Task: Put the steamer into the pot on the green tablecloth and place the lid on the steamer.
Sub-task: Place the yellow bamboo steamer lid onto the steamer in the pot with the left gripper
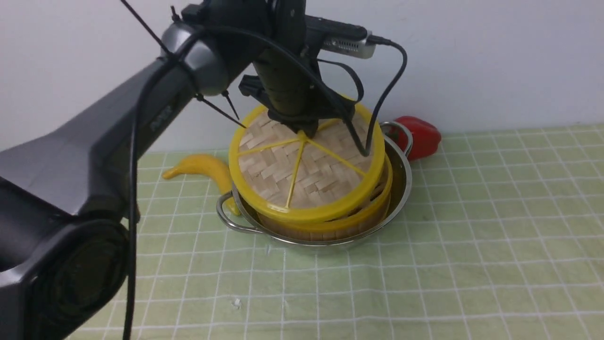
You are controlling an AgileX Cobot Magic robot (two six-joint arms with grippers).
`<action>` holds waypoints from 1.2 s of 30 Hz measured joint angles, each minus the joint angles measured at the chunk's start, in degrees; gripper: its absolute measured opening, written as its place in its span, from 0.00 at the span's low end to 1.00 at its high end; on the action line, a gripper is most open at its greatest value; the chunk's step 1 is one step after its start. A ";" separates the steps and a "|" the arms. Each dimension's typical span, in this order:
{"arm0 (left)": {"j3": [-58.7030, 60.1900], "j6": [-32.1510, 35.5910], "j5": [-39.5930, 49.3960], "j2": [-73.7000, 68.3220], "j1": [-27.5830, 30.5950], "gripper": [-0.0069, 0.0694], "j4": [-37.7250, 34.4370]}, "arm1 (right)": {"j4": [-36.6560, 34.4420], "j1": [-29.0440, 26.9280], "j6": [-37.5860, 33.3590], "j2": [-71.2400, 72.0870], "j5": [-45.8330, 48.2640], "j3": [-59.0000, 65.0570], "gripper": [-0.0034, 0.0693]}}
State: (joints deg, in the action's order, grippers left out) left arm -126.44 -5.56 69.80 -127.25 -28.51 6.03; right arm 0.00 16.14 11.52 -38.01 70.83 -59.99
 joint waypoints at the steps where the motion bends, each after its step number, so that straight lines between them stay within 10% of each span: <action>1: -0.38 0.00 -0.09 -0.68 0.00 0.24 -0.03 | 0.00 0.00 0.00 0.00 0.00 0.00 0.79; 36: -1.31 0.28 -6.72 -6.54 0.00 0.24 -0.01 | 0.00 0.00 1.46 0.00 0.00 0.00 0.79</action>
State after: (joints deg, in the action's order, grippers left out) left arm -127.75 -5.28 63.08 -133.78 -28.51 6.02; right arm 0.00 16.14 12.98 -38.01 70.83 -59.99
